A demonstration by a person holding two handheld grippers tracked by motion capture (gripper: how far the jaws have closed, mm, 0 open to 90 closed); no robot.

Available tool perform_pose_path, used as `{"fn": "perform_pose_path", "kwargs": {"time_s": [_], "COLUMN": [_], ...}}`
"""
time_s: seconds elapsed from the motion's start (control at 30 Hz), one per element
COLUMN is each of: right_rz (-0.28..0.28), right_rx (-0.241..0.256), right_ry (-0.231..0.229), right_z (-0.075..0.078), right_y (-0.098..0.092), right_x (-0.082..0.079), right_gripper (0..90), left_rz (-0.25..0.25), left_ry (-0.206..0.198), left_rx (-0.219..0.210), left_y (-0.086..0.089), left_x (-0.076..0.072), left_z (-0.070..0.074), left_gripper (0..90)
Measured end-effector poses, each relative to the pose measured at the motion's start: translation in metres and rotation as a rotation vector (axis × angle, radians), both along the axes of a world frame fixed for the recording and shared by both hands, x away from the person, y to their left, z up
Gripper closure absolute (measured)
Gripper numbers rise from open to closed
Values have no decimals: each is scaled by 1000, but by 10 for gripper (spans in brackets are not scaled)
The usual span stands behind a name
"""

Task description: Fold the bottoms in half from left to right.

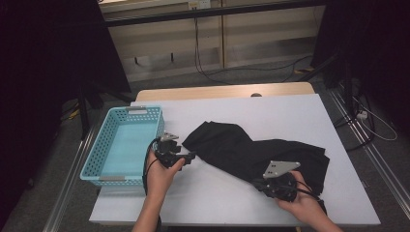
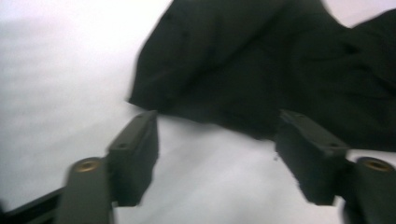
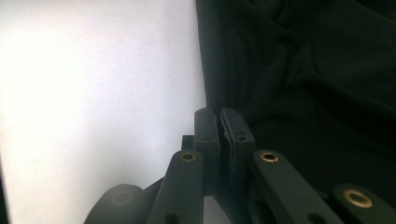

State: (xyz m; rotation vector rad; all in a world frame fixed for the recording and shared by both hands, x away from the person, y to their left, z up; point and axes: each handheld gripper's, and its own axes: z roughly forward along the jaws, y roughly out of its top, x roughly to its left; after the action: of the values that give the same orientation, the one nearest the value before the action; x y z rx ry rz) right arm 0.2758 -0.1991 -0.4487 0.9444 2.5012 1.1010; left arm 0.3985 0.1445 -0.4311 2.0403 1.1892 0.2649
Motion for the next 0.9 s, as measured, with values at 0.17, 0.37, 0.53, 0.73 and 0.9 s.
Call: {"fn": "perform_pose_path", "kwargs": {"time_s": [0.17, 0.37, 0.53, 0.73, 0.9], "right_rz": [-9, -9, -10, -7, -2], "right_rx": [4, 12, 9, 9, 5], "right_ry": [10, 16, 18, 23, 23], "right_z": [-4, -6, -6, -6, -5], "right_y": [-2, -3, -3, -4, -5], "right_x": [0, 2, 2, 2, 2], "right_gripper": [859, 859, 860, 861, 862], "left_rz": [27, 69, 108, 137, 148], "left_ry": [44, 57, 63, 56, 61], "left_rx": [12, -10, -37, -9, 0], "left_y": [-2, -6, -6, -4, 1], "left_x": [4, 14, 28, 43, 50], "left_z": [-9, -19, -17, -7, -2], "left_gripper": [605, 634, 635, 680, 787]}}
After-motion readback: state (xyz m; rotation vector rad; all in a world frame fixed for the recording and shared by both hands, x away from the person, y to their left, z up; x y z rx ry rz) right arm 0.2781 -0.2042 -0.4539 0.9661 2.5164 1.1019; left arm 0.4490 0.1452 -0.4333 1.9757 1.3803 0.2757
